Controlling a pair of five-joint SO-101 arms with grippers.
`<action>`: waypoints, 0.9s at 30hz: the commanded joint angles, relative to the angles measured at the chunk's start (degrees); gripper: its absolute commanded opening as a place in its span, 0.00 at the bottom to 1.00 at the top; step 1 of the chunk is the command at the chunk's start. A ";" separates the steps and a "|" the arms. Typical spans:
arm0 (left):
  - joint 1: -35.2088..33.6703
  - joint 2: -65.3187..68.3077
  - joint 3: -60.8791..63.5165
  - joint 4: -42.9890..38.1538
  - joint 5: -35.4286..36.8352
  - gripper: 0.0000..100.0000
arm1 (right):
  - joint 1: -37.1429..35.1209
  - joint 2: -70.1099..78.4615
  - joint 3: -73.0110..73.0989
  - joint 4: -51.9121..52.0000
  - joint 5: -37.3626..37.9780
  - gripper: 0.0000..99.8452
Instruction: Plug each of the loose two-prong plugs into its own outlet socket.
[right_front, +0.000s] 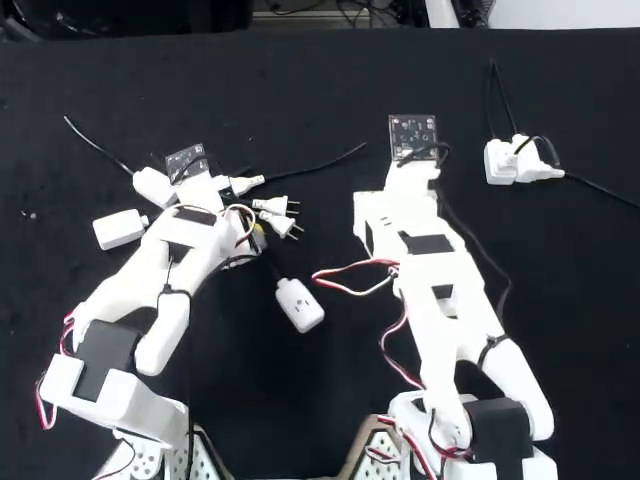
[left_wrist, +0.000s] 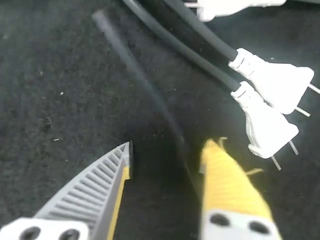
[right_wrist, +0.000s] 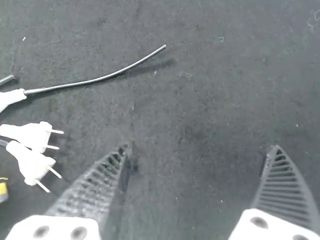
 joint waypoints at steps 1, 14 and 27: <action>-0.84 0.62 -0.48 0.53 0.09 0.07 | 1.05 -0.22 -0.66 -1.58 -0.18 0.38; -4.79 0.62 -2.42 8.09 -1.58 0.04 | -4.04 -0.66 -0.75 2.64 0.09 0.38; -11.56 0.62 -10.33 16.62 -7.12 0.24 | -9.85 -8.40 1.54 8.97 0.18 0.38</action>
